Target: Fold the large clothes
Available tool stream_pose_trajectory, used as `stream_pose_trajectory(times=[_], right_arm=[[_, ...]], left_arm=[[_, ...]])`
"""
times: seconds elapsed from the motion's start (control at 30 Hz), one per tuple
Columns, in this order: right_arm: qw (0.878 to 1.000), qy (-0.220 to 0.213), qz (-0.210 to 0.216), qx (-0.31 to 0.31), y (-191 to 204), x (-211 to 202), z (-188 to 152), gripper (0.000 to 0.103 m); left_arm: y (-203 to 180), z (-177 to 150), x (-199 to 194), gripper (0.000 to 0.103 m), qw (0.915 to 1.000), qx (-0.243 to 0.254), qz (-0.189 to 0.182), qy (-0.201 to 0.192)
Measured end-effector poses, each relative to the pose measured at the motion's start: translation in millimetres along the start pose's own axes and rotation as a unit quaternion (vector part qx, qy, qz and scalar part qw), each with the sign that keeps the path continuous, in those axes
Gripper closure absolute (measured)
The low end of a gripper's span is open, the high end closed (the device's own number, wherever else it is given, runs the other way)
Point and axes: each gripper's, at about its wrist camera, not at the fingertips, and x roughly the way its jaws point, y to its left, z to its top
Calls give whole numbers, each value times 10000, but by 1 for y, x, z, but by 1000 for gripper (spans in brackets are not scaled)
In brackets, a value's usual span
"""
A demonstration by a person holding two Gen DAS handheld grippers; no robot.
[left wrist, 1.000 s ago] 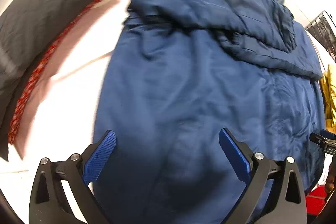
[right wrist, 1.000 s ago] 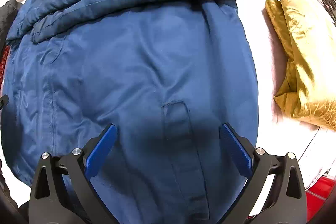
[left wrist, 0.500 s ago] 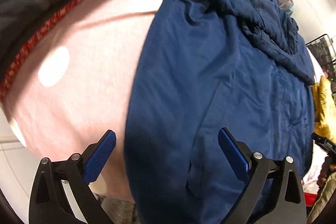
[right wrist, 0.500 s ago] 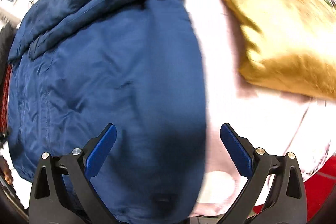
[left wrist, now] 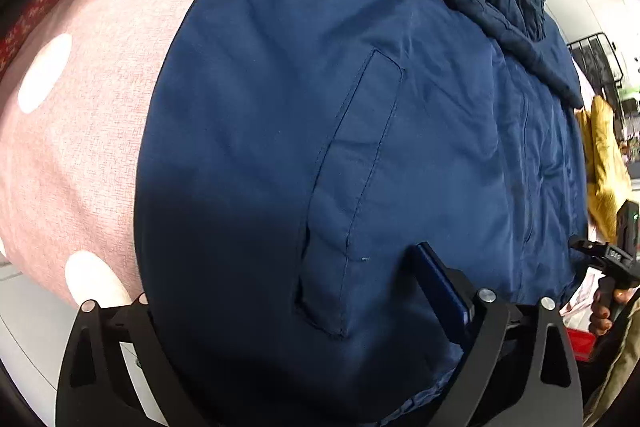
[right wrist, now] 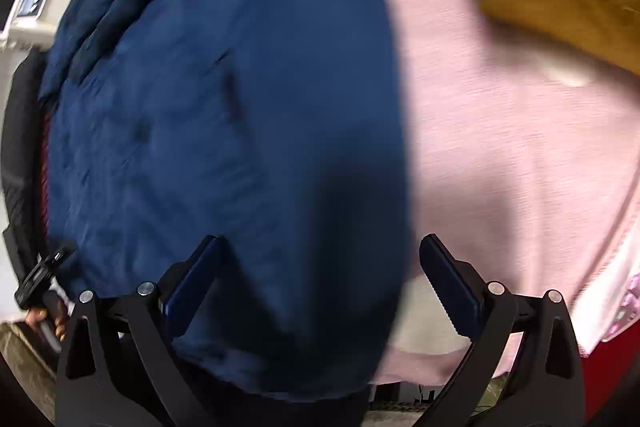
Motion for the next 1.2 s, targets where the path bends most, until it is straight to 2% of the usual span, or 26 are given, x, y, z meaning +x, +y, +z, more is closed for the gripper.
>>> stream_pose_trajectory(times=[0.07, 0.17, 0.4, 0.47, 0.6, 0.67, 0.7, 0.9, 1.03, 1.1, 1.17, 1.2], right_arm=[[9996, -38, -137, -253, 12, -3, -7, 5], [9994, -11, -194, -302, 14, -4, -6, 5], [9995, -141, 12, 283, -23, -21, -16, 5], [9993, -130, 81, 337, -43, -32, 3, 5], [9991, 154, 291, 277, -43, -27, 13, 6], [9987, 287, 384, 182, -32, -17, 10, 11], [9981, 354, 495, 118, -30, -17, 4, 11], [9956, 594, 728, 45, -27, -4, -19, 12], [9964, 524, 631, 215, -23, 7, -11, 22], [9971, 544, 496, 188, -25, 6, -8, 31], [9978, 544, 369, 2, -25, 0, -11, 44], [9977, 530, 407, -76, -13, 2, -10, 58]], left_arm=[[4, -4, -3, 20, 10000, -9, 0, -42], [19, -11, -10, 21, 9999, -65, -83, -41], [44, -17, -13, 19, 9994, -204, -280, 56], [41, -15, -9, 20, 9992, -181, -333, 89], [31, -11, -4, 26, 9986, -29, -482, 194], [31, -11, -10, 36, 9983, 108, -537, 213], [35, -12, -16, 37, 9980, 127, -590, 186], [66, -15, -29, 37, 9946, -162, -1019, 111], [52, -7, -12, 39, 9936, -205, -1092, 185], [41, -4, -5, 40, 9950, -190, -968, 184], [35, -1, -5, 64, 9955, -122, -918, 186], [33, -1, -9, 70, 9950, -86, -985, 170]])
